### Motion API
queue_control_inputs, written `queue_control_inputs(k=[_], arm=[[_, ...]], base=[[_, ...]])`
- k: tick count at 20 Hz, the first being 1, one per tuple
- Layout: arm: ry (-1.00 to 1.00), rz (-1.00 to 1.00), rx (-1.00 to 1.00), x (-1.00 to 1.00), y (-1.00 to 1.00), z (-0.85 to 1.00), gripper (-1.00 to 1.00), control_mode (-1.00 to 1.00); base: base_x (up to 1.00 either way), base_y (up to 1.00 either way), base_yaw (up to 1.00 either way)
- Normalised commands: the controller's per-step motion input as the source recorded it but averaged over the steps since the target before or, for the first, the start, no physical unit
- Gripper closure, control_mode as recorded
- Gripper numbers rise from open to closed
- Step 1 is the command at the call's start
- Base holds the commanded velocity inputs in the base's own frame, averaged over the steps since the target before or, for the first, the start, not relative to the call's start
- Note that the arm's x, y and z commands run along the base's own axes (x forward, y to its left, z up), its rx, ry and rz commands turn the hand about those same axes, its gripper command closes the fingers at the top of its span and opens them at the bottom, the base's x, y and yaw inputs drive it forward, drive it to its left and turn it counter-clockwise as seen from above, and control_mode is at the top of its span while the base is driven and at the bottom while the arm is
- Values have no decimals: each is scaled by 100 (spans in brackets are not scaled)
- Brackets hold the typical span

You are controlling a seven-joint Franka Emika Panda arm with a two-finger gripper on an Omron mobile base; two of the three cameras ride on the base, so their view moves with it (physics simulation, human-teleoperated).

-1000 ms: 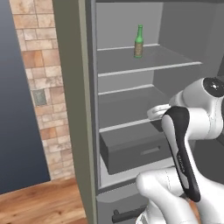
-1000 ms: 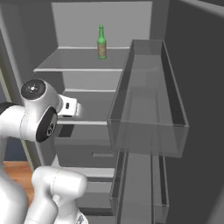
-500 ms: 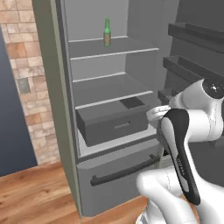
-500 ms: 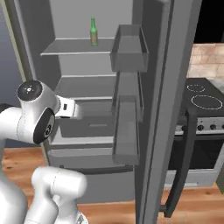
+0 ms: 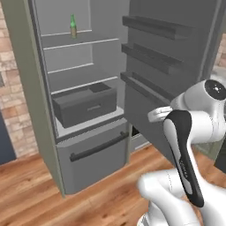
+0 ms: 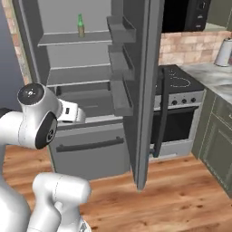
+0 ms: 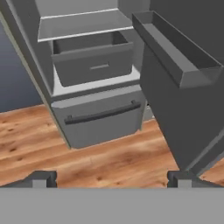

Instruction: Place the beer on the top shelf of the fridge to keep it out of children's reach, and place the lemon and squash on lower shelves for easy access.

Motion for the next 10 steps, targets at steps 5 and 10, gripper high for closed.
queue_control_inputs(k=[5,10], arm=[[0,0,0,0,0,0,-100,100],[0,0,0,0,0,0,-100,100]], base=[[-99,14,-42],[-50,-1,-60]])
